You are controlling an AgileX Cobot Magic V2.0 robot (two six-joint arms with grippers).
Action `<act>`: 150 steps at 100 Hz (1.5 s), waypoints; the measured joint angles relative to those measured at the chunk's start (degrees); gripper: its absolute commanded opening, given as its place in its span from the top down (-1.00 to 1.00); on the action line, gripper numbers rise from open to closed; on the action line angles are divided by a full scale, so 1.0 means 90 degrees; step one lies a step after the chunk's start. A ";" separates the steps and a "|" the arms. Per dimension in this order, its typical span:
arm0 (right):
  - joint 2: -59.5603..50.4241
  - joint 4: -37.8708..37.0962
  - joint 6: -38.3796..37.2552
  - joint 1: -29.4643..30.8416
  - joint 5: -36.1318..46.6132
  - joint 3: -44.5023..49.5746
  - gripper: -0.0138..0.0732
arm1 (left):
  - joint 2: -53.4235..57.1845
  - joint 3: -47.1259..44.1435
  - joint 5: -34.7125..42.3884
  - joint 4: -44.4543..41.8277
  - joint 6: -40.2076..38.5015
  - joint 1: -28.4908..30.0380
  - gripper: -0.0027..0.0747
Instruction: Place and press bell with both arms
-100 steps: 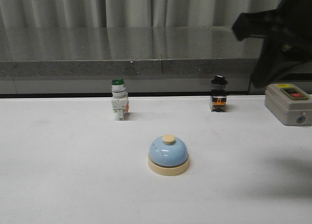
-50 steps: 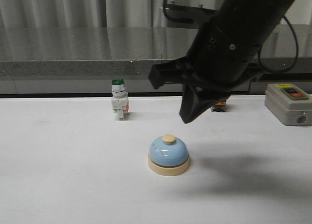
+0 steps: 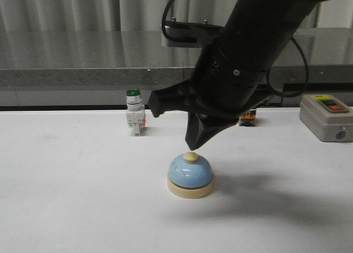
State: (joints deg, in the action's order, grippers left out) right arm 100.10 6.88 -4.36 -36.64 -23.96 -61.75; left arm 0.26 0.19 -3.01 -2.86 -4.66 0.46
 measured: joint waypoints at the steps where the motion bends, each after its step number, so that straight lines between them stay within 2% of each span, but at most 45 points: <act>1: 0.0007 0.0013 0.0000 0.0000 -0.0001 0.0000 0.83 | 0.0000 0.0000 0.0000 0.0000 0.0000 0.0000 0.99; 52: 0.0256 0.0036 -0.0009 0.0000 -0.0176 -0.0070 0.83 | 0.0000 0.0000 0.0000 0.0000 0.0000 0.0000 0.99; 79: -0.0687 -0.0150 -0.0009 0.0151 -0.0299 -0.0070 0.83 | 0.0000 0.0000 0.0000 0.0000 0.0000 0.0000 0.99; 108: -0.2206 -0.0480 -0.0009 0.1116 -0.0402 0.0255 0.83 | 0.0000 0.0000 0.0000 0.0000 0.0000 0.0000 0.99; 150: -0.5222 -0.0863 -0.0009 0.2804 -0.0245 0.2086 0.83 | 0.0000 0.0000 0.0000 0.0000 0.0000 0.0000 0.99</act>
State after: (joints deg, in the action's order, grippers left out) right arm 53.09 -0.89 -4.44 -11.40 -26.16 -42.98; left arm 0.26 0.19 -3.01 -2.86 -4.66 0.46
